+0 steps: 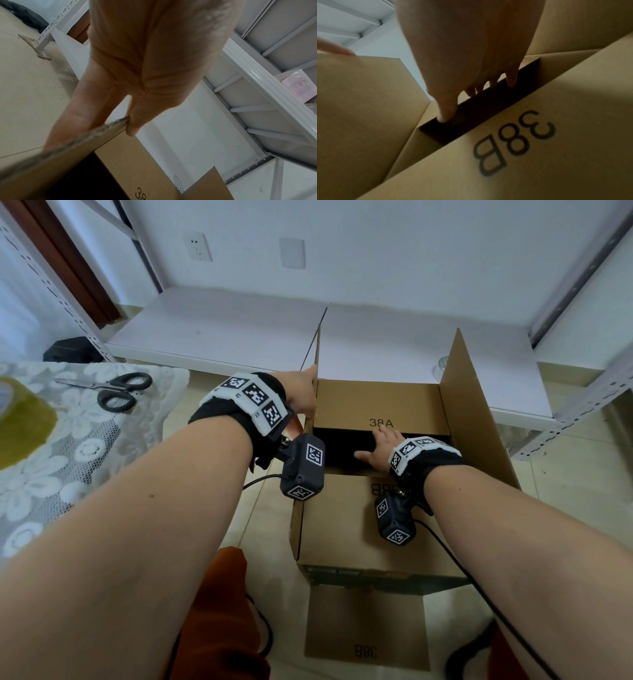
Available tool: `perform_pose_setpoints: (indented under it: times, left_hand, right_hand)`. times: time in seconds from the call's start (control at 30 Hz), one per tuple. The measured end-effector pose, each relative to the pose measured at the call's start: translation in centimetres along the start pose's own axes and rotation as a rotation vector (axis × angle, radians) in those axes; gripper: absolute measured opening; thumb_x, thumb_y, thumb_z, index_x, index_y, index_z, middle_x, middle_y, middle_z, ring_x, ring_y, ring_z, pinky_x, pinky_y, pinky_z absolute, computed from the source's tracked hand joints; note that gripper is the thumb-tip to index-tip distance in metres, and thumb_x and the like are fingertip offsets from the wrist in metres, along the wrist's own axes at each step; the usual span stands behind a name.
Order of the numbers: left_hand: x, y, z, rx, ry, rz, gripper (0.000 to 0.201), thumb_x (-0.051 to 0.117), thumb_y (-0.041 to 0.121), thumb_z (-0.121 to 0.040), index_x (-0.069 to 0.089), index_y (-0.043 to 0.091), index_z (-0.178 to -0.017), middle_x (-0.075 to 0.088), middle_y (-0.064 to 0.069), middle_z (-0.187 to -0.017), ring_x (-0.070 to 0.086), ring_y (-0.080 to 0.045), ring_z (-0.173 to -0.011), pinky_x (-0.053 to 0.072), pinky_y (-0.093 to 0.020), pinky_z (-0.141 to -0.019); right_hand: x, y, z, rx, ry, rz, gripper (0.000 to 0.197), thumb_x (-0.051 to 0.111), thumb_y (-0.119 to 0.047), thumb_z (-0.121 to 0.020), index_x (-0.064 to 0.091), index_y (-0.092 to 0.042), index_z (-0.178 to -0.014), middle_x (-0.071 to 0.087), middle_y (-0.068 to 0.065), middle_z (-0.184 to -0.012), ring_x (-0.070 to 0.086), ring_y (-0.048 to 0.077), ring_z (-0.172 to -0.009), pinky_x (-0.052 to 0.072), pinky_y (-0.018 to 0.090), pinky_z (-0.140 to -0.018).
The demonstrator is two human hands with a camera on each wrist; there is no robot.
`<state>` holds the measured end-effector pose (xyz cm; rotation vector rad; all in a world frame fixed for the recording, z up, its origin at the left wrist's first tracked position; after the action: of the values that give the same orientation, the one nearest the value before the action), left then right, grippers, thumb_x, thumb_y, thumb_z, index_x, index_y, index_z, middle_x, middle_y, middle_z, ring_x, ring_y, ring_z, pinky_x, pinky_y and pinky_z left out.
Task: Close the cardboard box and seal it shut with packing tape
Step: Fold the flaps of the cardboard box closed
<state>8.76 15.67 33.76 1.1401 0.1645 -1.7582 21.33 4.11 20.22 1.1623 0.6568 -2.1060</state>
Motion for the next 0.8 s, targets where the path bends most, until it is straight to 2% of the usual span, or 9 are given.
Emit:
perform_pose_setpoints:
  times: [0.13, 0.3, 0.5, 0.63, 0.8]
  left_hand:
    - [0.2, 0.0, -0.1, -0.005, -0.007, 0.023, 0.095, 0.063, 0.009, -0.09, -0.007, 0.022, -0.153, 0.04, -0.021, -0.147, 0.058, -0.035, -0.117, 0.049, -0.047, -0.098]
    - [0.3, 0.1, 0.0, 0.004, -0.008, 0.04, 0.095, 0.063, 0.009, -0.091, -0.007, 0.021, -0.154, 0.038, -0.022, -0.148, 0.057, -0.036, -0.118, 0.048, -0.047, -0.098]
    - [0.2, -0.2, 0.2, 0.001, -0.01, 0.049, 0.094, 0.062, 0.012, -0.092, -0.009, 0.024, -0.153, 0.038, -0.021, -0.148, 0.057, -0.035, -0.118, 0.047, -0.046, -0.1]
    - [0.4, -0.4, 0.4, -0.026, -0.048, 0.16, 0.094, 0.06, 0.009, -0.093, -0.01, 0.03, -0.153, 0.035, -0.022, -0.15, 0.067, -0.035, -0.101, 0.053, -0.048, -0.093]
    - [0.4, -0.7, 0.1, -0.026, -0.048, 0.15, 0.095, 0.061, 0.01, -0.092, -0.01, 0.031, -0.152, 0.034, -0.021, -0.151, 0.067, -0.035, -0.101, 0.051, -0.049, -0.095]
  right_hand:
    - [-1.0, -0.4, 0.7, -0.021, -0.047, -0.051, 0.103, 0.051, -0.074, -0.078, 0.007, -0.018, -0.153, 0.003, 0.009, -0.161, 0.001, 0.028, -0.148, 0.008, 0.046, -0.12]
    - [-1.1, -0.9, 1.2, -0.057, -0.112, 0.025, 0.125, 0.067, -0.079, -0.057, 0.001, -0.03, -0.152, 0.004, 0.009, -0.16, 0.001, 0.031, -0.147, 0.013, 0.055, -0.117]
    - [-0.5, -1.1, 1.3, -0.039, -0.059, 0.101, 0.127, 0.074, -0.068, -0.06, 0.001, -0.022, -0.153, 0.0, 0.013, -0.159, -0.001, 0.035, -0.146, 0.011, 0.051, -0.118]
    - [0.1, -1.2, 0.9, -0.013, -0.059, 0.092, 0.129, 0.076, -0.066, -0.059, -0.001, -0.022, -0.153, -0.004, 0.014, -0.159, -0.006, 0.036, -0.146, 0.01, 0.053, -0.118]
    - [0.6, -1.1, 1.3, -0.015, -0.065, 0.053, 0.125, 0.076, -0.062, -0.064, -0.001, -0.022, -0.153, -0.011, 0.012, -0.16, -0.011, 0.034, -0.146, 0.007, 0.053, -0.118]
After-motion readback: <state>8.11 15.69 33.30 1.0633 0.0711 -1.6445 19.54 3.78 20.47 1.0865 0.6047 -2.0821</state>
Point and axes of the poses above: each hand's wrist, its own z-axis away from the middle knuckle, its own x-axis out of the palm, y = z × x, the point moved 6 cm from there along -z, towards the middle knuckle
